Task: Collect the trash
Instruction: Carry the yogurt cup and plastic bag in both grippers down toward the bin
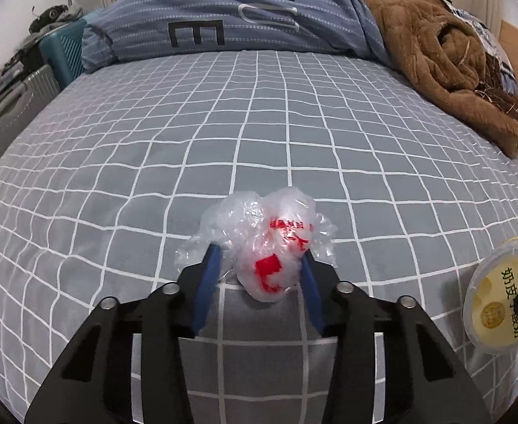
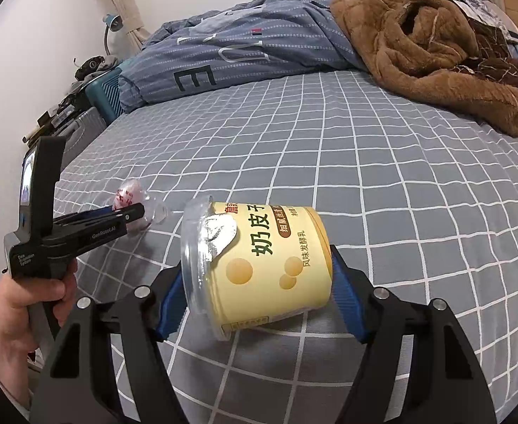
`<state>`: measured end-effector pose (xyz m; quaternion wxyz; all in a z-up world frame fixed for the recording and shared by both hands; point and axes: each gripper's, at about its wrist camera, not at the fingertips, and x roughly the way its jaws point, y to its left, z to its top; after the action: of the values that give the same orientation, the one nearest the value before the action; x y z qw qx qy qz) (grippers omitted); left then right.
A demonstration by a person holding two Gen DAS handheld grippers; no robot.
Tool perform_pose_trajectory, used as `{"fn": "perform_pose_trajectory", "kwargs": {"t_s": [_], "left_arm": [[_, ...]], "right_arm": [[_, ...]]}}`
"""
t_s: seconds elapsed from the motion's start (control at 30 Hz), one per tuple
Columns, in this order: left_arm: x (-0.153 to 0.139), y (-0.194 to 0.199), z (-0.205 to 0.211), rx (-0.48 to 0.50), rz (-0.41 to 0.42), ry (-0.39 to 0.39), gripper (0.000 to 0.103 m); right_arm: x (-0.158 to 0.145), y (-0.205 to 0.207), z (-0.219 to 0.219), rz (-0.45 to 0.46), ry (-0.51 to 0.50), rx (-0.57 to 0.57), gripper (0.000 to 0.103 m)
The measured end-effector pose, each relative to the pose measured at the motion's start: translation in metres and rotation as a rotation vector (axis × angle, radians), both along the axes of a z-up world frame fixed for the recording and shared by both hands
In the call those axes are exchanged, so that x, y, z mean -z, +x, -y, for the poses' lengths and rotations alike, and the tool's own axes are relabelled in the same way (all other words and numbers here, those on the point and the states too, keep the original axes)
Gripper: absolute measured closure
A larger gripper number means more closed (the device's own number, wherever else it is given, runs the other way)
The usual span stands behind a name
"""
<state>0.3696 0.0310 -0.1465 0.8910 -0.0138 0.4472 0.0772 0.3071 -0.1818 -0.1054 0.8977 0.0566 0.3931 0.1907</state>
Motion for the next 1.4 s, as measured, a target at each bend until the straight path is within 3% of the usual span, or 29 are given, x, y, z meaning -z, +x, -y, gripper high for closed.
{"fn": "perform_pose_trajectory", "kwargs": {"t_s": [0.67,1.4], "left_arm": [[-0.031,-0.056,0.016,-0.008,0.010,-0.049,0.065],[-0.051,-0.139,0.034,0.023,0.043,-0.065,0.065]], "right_arm": [[-0.034,-0.032,0.015,0.046,-0.096,0.166,0.037],[-0.044,-0.095,0.022,0.054,-0.138,0.199,0.037]]}}
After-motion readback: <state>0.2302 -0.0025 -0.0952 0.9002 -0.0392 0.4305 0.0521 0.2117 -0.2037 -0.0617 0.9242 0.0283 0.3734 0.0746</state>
